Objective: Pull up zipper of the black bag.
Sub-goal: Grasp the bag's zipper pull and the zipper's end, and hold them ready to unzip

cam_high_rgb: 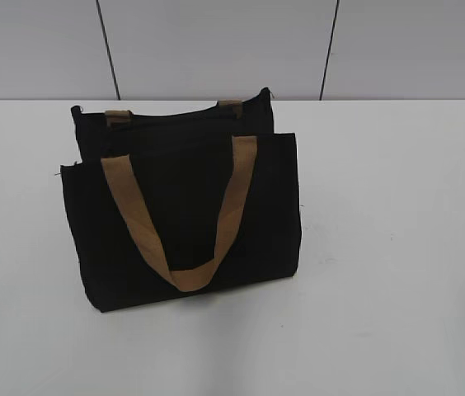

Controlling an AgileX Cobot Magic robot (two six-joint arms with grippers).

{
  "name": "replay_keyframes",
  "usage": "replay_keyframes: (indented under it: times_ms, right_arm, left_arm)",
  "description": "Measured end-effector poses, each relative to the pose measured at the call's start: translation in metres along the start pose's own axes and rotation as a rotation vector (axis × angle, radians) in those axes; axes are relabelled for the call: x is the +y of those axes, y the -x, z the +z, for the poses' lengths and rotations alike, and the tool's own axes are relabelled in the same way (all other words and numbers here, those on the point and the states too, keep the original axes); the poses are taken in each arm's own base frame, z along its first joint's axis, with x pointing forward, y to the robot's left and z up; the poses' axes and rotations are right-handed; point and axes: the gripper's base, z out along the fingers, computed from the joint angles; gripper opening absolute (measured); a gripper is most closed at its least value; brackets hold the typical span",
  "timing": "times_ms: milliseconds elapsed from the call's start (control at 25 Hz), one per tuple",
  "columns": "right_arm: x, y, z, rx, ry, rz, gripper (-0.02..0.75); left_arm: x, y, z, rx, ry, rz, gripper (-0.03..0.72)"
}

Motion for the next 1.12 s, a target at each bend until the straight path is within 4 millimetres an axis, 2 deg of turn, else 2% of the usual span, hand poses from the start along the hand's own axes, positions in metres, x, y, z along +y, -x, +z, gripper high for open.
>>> replay_keyframes:
  times_ms: [360, 520, 600, 800, 880, 920, 1000, 1040, 1120]
  right_arm:
    - [0.0, 0.0, 0.0, 0.0, 0.0, 0.0, 0.491]
    - [0.0, 0.0, 0.0, 0.0, 0.0, 0.0, 0.491]
    - [0.0, 0.0, 0.0, 0.0, 0.0, 0.0, 0.491]
    - [0.0, 0.0, 0.0, 0.0, 0.0, -0.001, 0.491]
    - [0.0, 0.0, 0.0, 0.0, 0.0, -0.001, 0.491]
    - [0.0, 0.0, 0.0, 0.0, 0.0, -0.001, 0.491]
    - [0.0, 0.0, 0.0, 0.0, 0.0, -0.001, 0.491]
    - [0.0, 0.0, 0.0, 0.0, 0.0, -0.001, 0.491]
    - [0.0, 0.0, 0.0, 0.0, 0.0, 0.0, 0.491]
  left_arm:
    - [0.0, 0.003, -0.002, -0.022, -0.002, 0.007, 0.239]
    - [0.0, 0.026, -0.01, -0.236, 0.015, 0.093, 0.239]
    - [0.002, 0.039, -0.006, -0.314, 0.04, 0.123, 0.239]
    - [0.007, 0.066, 0.024, -0.299, 0.085, 0.167, 0.257]
    - [0.008, 0.073, 0.04, -0.294, 0.083, 0.169, 0.315]
    - [0.008, 0.076, 0.048, -0.293, 0.077, 0.171, 0.378]
    - [0.007, 0.08, 0.063, -0.298, 0.055, 0.178, 0.552]
    - [0.007, 0.081, 0.07, -0.303, 0.049, 0.188, 0.601]
    - [0.005, 0.081, 0.087, -0.33, 0.035, 0.221, 0.653]
